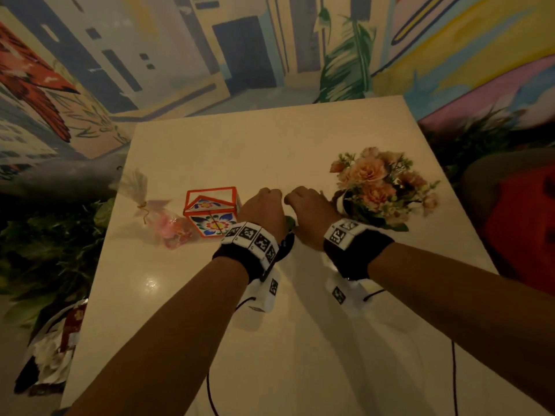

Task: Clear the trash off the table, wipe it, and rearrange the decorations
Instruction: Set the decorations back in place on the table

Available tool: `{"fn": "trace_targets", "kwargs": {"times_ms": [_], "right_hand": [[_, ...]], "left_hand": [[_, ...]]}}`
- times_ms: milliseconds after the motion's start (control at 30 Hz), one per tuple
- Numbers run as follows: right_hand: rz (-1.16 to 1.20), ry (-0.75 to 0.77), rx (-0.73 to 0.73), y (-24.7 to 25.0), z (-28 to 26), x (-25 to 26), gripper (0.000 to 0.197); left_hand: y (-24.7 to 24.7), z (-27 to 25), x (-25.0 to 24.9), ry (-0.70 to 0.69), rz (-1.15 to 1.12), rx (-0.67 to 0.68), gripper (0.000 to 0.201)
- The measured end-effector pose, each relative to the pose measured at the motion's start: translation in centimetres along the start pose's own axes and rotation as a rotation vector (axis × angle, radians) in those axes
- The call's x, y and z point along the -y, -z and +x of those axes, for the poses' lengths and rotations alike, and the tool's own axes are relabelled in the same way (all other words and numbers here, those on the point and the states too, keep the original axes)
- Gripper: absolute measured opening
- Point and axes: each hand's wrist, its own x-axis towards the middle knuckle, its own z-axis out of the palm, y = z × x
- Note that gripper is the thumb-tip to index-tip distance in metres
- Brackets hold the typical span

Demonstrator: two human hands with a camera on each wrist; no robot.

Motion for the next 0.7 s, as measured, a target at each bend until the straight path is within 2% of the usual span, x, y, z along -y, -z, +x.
{"fn": "trace_targets", "kwargs": {"times_ms": [100, 167, 267, 433, 567, 700], "right_hand": [[0.175, 0.002, -0.055, 1.1, -4.6, 0.2, 0.023], [0.237, -0.049, 0.017, 1.1, -8.0, -0.5, 0.018], [0.246, -0.151, 0.150, 0.2, -11.3, -2.9, 0.016], [0.244, -0.183, 0.219, -0.3, -13.6, -6.8, 0.017], [0.266, -0.184, 0.220, -0.3, -15.0, -9.1, 0.017], [0.330, -0.238, 0.189, -0.2, -15.8, -10.6, 0.017]], "left_hand": [[0.6, 1.0, -0.9, 0.030, -0.106, -0.017, 0.054], [0.7, 1.7, -1.5, 0.029, -0.181, 0.012, 0.062], [-0.1, 2.5, -2.5, -0.044, -0.192, 0.053, 0.068], [-1.8, 2.8, -4.0, -0.131, -0.311, 0.062, 0.070], [-3.0, 3.5, -4.9, -0.106, -0.382, 0.064, 0.072], [-4.0, 3.8, -5.3, -0.035, -0.365, 0.045, 0.065]]}}
